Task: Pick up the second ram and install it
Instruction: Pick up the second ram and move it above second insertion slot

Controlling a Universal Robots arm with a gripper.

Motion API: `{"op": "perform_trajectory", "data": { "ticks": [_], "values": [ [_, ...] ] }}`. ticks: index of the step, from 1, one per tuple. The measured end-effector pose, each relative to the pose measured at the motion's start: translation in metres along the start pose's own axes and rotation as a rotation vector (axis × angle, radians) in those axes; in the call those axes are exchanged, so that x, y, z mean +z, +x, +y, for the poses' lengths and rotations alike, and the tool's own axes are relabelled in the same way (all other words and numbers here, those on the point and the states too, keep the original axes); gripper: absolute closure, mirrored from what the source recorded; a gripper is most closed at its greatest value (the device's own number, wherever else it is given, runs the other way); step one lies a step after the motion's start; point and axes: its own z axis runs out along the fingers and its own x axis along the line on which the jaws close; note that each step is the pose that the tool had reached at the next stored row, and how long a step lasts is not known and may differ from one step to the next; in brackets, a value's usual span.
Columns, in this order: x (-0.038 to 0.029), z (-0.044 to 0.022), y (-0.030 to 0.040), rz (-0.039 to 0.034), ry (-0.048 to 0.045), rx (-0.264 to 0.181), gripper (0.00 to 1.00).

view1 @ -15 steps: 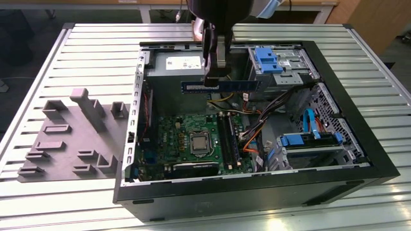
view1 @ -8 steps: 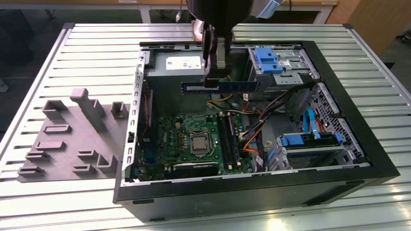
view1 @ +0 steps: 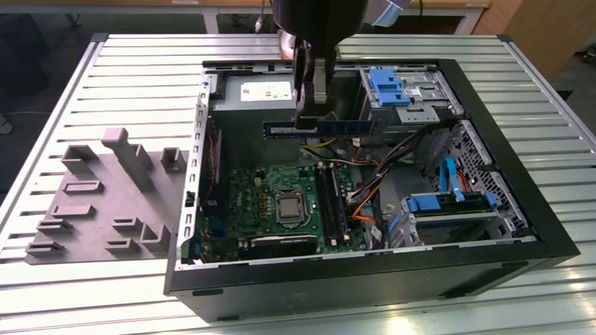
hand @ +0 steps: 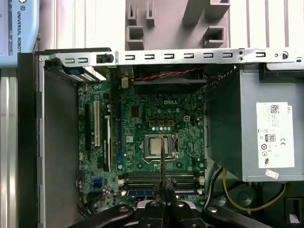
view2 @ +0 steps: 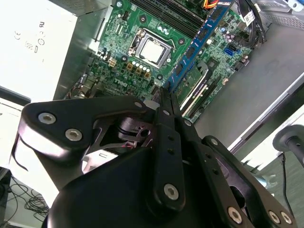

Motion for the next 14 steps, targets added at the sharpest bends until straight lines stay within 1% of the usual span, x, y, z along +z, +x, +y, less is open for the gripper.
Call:
{"op": "perform_trajectory", "data": {
  "ticks": [14],
  "values": [
    [0.0125, -0.0003, -0.0001, 0.0, 0.0, 0.0, 0.89]
  ]
}}
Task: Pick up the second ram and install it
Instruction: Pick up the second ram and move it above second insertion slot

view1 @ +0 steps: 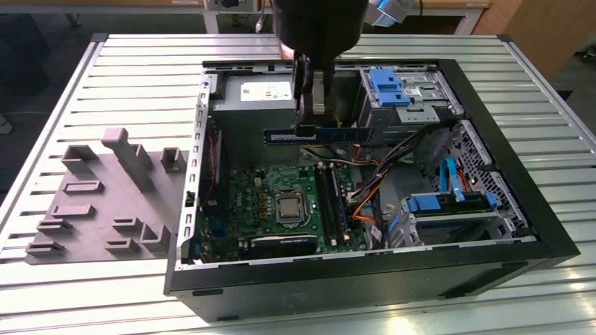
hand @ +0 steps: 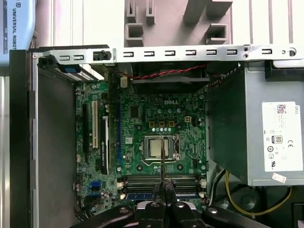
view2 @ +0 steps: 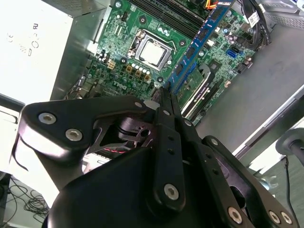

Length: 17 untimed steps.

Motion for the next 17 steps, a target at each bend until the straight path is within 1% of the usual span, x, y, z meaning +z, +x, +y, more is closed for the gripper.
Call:
{"op": "perform_trajectory", "data": {
  "ticks": [9, 17],
  "values": [
    [0.0065, -0.0002, -0.0001, 0.0, 0.0001, 0.0, 0.89],
    [0.0096, -0.0003, -0.0001, 0.0, 0.0, 0.0, 0.89]
  ]
}}
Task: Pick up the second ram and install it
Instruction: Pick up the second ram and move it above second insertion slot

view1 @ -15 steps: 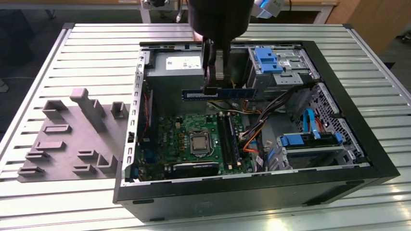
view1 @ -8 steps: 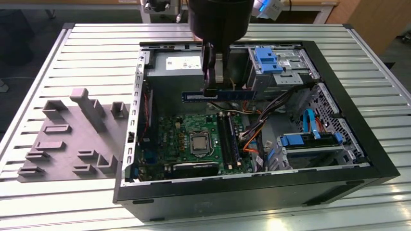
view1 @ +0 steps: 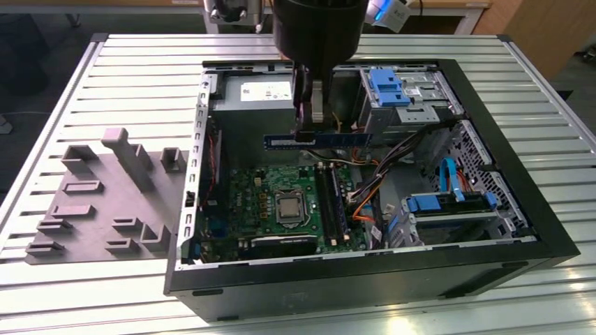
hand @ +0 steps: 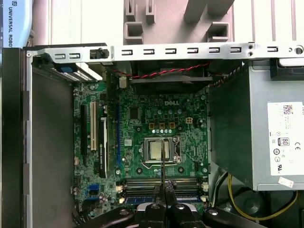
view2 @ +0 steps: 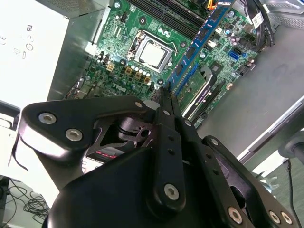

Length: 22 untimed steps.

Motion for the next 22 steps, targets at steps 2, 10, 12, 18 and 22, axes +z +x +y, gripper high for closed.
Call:
{"op": "perform_trajectory", "data": {
  "ticks": [2, 10, 12, 18, 22],
  "values": [
    [0.0006, 0.0, 0.0, 0.0, 0.0, 0.0, 0.89],
    [0.0028, -0.0001, 0.0, 0.0002, 0.0, 0.0, 0.89],
    [0.0033, -0.0001, 0.0, 0.0002, 0.0, 0.0, 0.89],
    [0.0047, -0.0001, 0.0, 0.0003, 0.0, 0.0, 0.89],
    [0.0061, -0.0002, -0.0001, 0.0002, -0.0001, 0.0, 0.89]
  ]
}}
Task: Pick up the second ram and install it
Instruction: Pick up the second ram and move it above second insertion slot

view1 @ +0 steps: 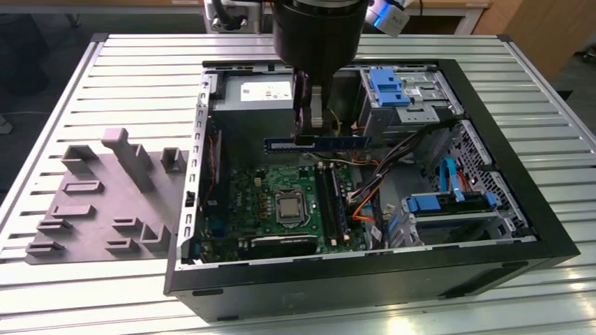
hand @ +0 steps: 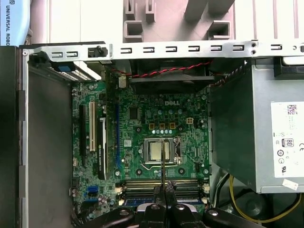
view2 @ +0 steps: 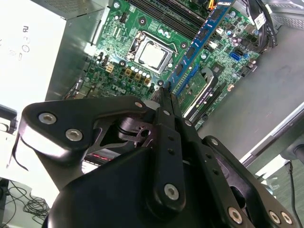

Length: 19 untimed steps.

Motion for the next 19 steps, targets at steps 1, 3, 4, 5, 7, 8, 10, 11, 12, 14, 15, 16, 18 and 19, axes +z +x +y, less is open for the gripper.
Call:
{"op": "perform_trajectory", "data": {
  "ticks": [1, 3, 4, 5, 7, 8, 10, 11, 12, 14, 15, 16, 18, 19],
  "values": [
    [0.0004, 0.0, 0.0, 0.0001, 0.0, 0.0, 0.89],
    [0.0012, 0.0, 0.0, 0.0002, 0.0, 0.0, 0.89],
    [0.0016, -0.0001, 0.0, 0.0003, 0.0, 0.0, 0.89],
    [0.002, -0.0001, 0.0, 0.0004, 0.0001, 0.0, 0.89],
    [0.0027, -0.0001, 0.0, 0.0005, 0.0001, 0.0, 0.89],
    [0.003, -0.0001, 0.0, 0.0006, 0.0001, 0.0, 0.89],
    [0.0039, -0.0001, 0.0, 0.0005, 0.0001, 0.0, 0.89],
    [0.0044, -0.0001, 0.0, 0.0005, 0.0001, 0.0, 0.89],
    [0.005, -0.0001, 0.0, 0.0005, 0.0001, 0.0, 0.89],
    [0.0063, -0.0002, -0.0001, 0.0006, 0.0, 0.0, 0.89],
    [0.0071, -0.0002, -0.0001, 0.0005, 0.0001, 0.0, 0.89],
    [0.0079, -0.0002, -0.0001, 0.0006, 0.0, 0.0, 0.89],
    [0.0097, -0.0001, -0.0001, 0.0005, 0.0001, 0.0, 0.89],
    [0.0105, -0.0001, -0.0001, 0.0005, 0.0001, 0.0, 0.89]
  ]
}}
